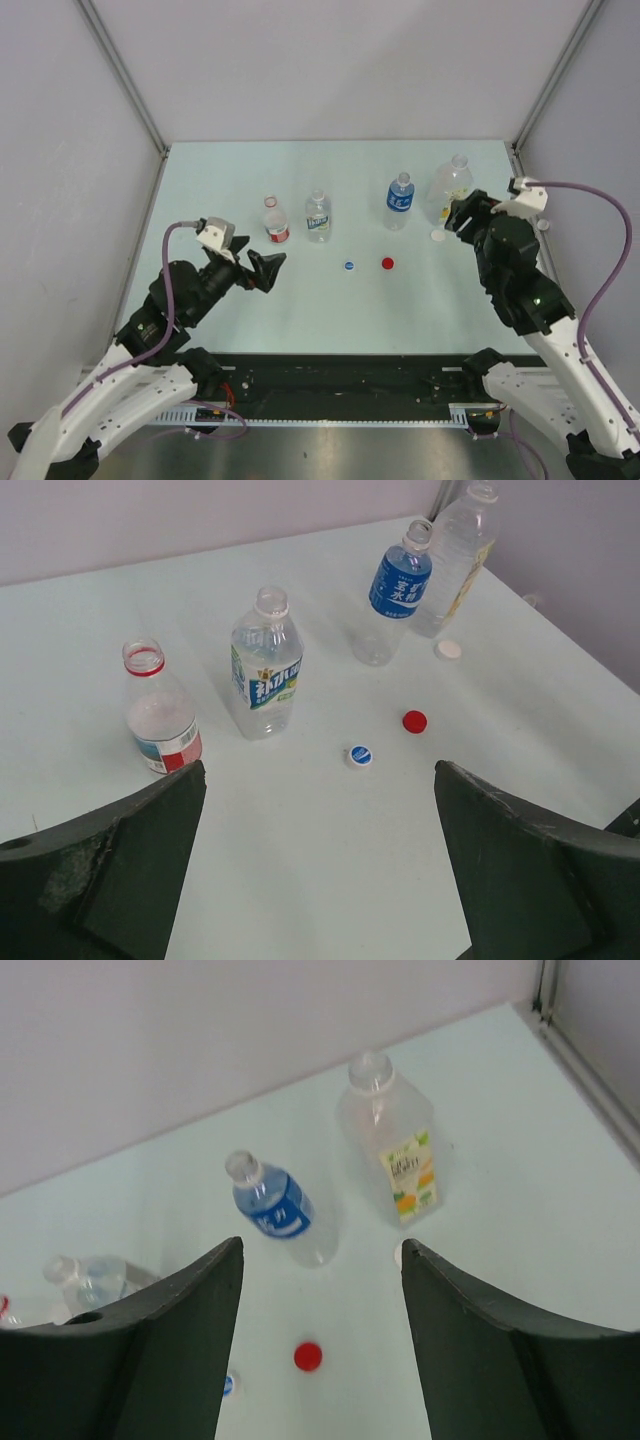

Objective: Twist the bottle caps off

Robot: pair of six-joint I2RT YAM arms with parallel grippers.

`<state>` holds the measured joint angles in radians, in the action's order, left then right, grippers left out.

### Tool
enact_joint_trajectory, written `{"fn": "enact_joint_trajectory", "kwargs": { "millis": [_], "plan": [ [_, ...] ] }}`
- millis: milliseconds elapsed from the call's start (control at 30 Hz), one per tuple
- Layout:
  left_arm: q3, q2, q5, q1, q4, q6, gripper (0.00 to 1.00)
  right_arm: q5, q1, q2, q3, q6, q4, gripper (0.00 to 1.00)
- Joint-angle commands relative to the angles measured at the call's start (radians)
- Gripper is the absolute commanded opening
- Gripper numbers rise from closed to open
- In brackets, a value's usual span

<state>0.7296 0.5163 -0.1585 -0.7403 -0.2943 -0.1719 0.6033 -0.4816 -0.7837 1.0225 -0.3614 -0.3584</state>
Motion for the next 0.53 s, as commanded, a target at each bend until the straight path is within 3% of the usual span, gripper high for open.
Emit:
{"fn": "enact_joint_trajectory", "kwargs": {
  "millis": [0, 133, 300, 500],
  "plan": [
    [-0.024, -0.006, -0.062, 0.001, 0.03, -0.132, 1.0, -0.074, -0.051, 0.148, -0.108, -0.082, -0.088, 0.67],
    [-0.076, 0.017, -0.131, 0.001, 0.04, -0.277, 1.0, -0.054, -0.136, 0.28, -0.225, -0.14, -0.145, 0.67],
    [-0.053, 0.111, -0.22, -0.001, -0.055, -0.461, 1.0, 0.021, -0.285, 0.32, -0.314, -0.186, -0.192, 0.67],
    [-0.026, 0.142, -0.168, 0.001, -0.039, -0.46, 1.0, 0.098, -0.393, 0.323, -0.325, -0.172, -0.18, 0.68]
  ]
}}
